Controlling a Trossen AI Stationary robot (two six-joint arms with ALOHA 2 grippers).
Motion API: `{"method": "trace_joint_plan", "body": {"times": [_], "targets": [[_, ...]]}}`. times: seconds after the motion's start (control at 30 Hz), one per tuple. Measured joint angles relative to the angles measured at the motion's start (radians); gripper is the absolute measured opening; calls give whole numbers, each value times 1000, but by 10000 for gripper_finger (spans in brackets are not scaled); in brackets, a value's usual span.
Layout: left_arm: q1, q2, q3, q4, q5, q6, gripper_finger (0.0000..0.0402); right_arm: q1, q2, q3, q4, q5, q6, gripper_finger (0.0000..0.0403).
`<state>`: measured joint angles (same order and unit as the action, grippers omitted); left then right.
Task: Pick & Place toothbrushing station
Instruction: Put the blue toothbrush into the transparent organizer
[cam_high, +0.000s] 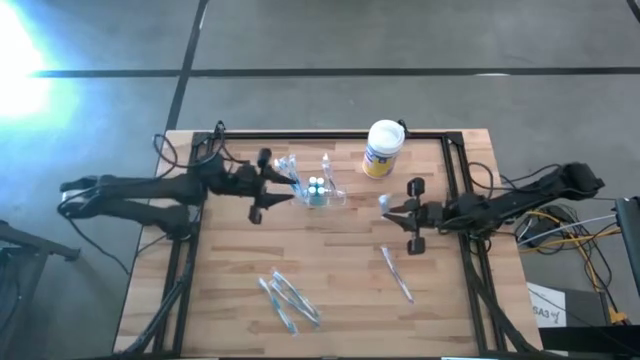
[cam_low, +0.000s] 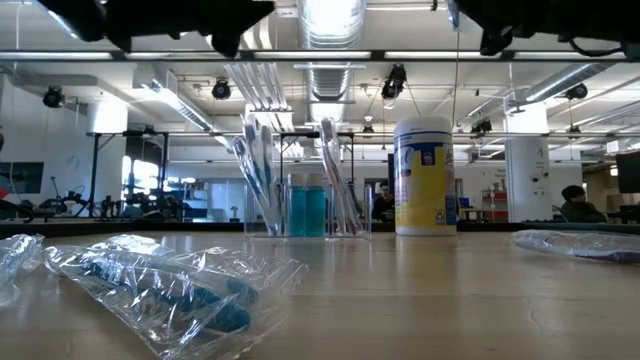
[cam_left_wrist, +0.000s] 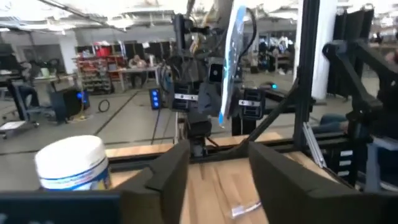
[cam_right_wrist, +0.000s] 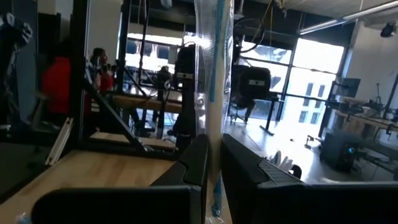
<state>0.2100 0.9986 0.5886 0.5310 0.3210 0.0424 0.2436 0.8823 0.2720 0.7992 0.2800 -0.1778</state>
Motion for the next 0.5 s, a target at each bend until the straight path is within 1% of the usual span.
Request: {"method": "trace_joint_plan", "body": {"times": [0.1,0.2,0.37,0.5], "targets": [[-19,80,71,-15,-1,7,207,0,72,41,-2,4,-6,27],[-35,138,147,0,0,17,224,0,142,82,-1,1,-7,27],[-62,223,239,-12,0,58,227,0,237,147,-1,-32,-32,27],[-90,281,291,-5,3,77,227,-3,272,183,2,-33,-46,27]]}}
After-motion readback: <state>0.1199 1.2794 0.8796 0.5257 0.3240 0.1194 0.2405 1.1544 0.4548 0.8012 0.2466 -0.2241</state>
